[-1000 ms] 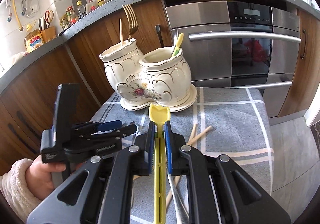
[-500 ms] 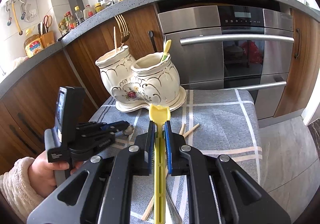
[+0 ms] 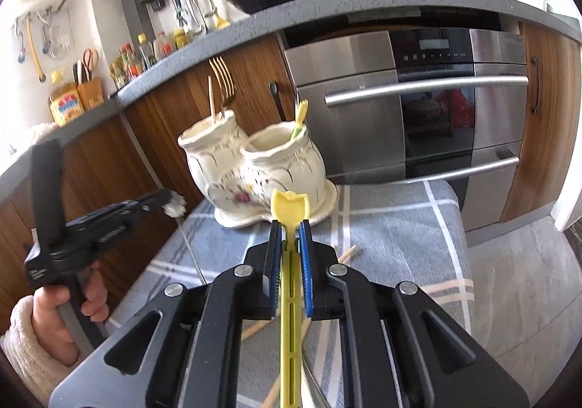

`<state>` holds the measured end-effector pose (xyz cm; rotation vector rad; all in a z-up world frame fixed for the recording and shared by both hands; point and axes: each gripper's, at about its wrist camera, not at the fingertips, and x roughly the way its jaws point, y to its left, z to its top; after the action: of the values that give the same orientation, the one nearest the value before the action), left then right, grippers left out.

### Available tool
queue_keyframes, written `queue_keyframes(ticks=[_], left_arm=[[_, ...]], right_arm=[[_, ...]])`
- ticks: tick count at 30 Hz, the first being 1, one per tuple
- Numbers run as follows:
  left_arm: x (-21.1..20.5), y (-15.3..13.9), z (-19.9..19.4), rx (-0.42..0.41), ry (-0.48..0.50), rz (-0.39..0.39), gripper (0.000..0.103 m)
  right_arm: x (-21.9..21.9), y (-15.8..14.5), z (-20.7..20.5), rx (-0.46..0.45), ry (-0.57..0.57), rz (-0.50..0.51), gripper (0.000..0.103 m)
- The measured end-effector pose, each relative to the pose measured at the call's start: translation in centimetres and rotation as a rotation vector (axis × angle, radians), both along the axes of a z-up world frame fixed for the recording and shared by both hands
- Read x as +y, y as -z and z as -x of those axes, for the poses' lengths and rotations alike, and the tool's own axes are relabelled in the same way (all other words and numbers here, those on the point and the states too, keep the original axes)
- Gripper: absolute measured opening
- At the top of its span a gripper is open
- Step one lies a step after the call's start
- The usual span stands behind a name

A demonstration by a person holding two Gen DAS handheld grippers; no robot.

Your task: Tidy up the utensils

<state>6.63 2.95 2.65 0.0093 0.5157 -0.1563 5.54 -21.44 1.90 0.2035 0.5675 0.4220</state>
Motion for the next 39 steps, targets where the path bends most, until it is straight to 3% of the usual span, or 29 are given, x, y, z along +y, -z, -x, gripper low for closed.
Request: queue_keyframes(ticks=[2,8,15,22,31,39], left_arm=[[0.3,-1.8,1.0,-0.060,-0.010,-0.033,0.003],[2.1,-6.7,1.7,-0.153,0.002,-0.015,0.003],[3.9,-12.8,-0.4,-0.254,-0.045,-0.045,0.003],[4.5,-15.7,-3.6,-0.313,-0.112,-0.062,0.003],[4.0,-15.0,-8.1,-0.312,-0.188,-0.151,0.003],[3.1,-12.4,-10.1,-0.280,-0.182,-0.210,0.003]], right_arm=[[-0.2,-0.2,-0.4,-0.005,-0.007,-0.045,0.010],[0.4,-1.5,-2.6,-0.047,0.004,-0.071,0.010],[1.7,-4.9,-6.8,-0.168,0.021,-0.083,0.010],[2.5,-7.5,-11.0,-0.285,0.063,-0.188,0.010],[4.4,-6.1,-14.2,-0.341,0.045,-0.187,0.010],[4.8,-4.0,-16.5,-0.300,0.038,-0.207,0.010]])
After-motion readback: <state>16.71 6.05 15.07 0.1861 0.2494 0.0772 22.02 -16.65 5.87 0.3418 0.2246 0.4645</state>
